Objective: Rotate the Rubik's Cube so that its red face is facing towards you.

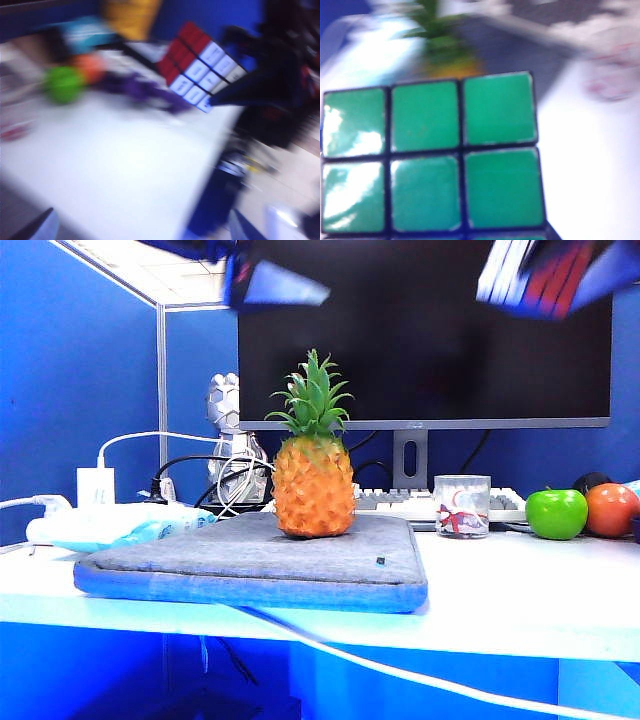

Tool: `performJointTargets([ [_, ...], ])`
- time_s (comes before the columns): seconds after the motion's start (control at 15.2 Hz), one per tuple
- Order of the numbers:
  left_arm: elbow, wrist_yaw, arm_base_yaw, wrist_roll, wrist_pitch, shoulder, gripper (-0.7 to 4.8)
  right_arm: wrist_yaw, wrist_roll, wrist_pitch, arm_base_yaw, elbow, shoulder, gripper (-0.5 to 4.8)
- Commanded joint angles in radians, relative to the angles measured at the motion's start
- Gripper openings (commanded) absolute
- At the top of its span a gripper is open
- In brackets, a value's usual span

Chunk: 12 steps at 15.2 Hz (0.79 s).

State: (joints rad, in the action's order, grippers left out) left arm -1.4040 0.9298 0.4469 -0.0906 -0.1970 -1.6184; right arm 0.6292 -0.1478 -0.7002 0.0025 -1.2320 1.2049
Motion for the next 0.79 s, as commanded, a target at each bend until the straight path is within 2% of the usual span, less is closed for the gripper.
performJointTargets([
  [0.07, -0.005, 0.224, 0.004, -0.132, -0.034, 0.005, 4.79, 0.261, -0.024, -0.139, -0.048, -0.006, -0.074, 0.21],
  [0.2, -0.005, 0.398, 0.001, -0.145, -0.033, 0.005, 4.79, 0.541, -0.052, -0.249, -0.088, -0.006, -0.088, 0.21],
  [0.26, -0.005, 0.437, -0.005, -0.145, -0.033, 0.005, 4.79, 0.629, -0.073, -0.280, -0.092, -0.006, -0.088, 0.21],
  [0.33, -0.005, 0.460, -0.004, -0.145, -0.033, 0.005, 4.79, 0.752, -0.082, -0.305, -0.092, -0.006, -0.088, 0.21],
  [0.46, -0.005, 0.453, -0.004, -0.136, -0.034, 0.005, 4.79, 0.878, -0.084, -0.308, -0.090, -0.006, -0.088, 0.21],
  [0.59, -0.005, 0.431, -0.002, -0.114, -0.035, 0.005, 4.79, 0.896, -0.090, -0.314, -0.084, -0.006, -0.088, 0.21],
  [0.79, -0.005, 0.423, -0.001, -0.111, -0.038, 0.005, 4.79, 0.898, -0.118, -0.321, 0.005, 0.000, -0.087, 0.17],
])
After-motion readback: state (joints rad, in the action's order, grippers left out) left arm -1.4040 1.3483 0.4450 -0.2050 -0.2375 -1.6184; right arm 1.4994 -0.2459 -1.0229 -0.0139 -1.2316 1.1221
